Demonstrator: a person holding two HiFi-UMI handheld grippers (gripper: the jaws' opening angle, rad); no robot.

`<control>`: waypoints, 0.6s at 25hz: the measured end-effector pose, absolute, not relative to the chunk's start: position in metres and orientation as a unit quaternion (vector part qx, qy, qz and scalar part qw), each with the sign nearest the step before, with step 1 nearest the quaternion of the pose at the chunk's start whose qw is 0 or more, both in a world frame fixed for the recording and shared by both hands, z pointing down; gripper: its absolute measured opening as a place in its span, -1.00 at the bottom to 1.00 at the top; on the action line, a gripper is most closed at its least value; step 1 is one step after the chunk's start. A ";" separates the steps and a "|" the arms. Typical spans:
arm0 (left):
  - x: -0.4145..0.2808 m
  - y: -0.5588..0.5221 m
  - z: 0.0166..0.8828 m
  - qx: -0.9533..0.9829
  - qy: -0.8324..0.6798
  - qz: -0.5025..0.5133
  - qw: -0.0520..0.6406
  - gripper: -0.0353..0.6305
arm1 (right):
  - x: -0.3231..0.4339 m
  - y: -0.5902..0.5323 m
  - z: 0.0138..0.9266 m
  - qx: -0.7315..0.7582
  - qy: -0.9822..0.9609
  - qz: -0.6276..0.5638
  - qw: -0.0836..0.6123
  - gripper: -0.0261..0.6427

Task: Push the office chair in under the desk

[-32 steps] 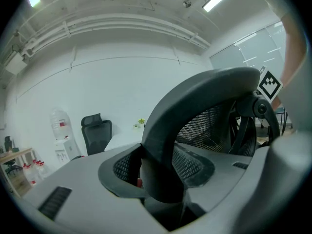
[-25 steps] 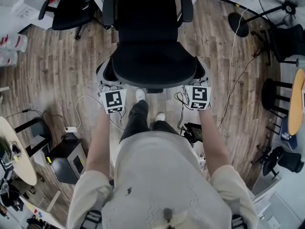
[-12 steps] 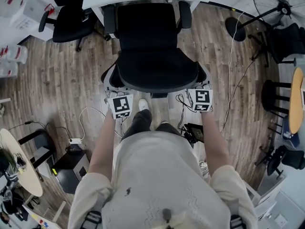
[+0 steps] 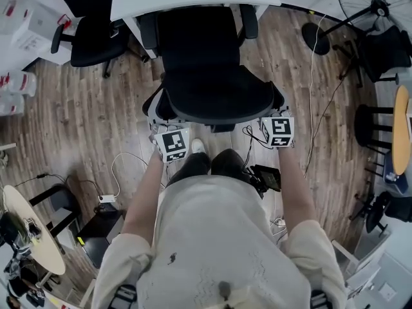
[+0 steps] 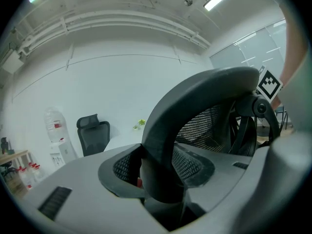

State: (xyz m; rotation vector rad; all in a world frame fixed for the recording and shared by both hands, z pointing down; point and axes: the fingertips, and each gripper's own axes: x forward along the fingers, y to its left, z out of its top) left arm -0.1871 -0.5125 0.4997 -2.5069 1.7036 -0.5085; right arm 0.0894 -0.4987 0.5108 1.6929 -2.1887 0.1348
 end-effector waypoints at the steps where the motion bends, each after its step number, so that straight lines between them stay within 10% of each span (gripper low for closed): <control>1: -0.188 -0.514 0.499 -0.816 0.553 -0.166 0.033 -0.25 | 0.088 -0.500 0.511 0.601 -0.776 0.048 0.185 -0.25; 15: -0.186 -0.534 0.501 -0.815 0.553 -0.171 0.028 -0.25 | 0.091 -0.520 0.511 0.602 -0.776 0.043 0.184 -0.25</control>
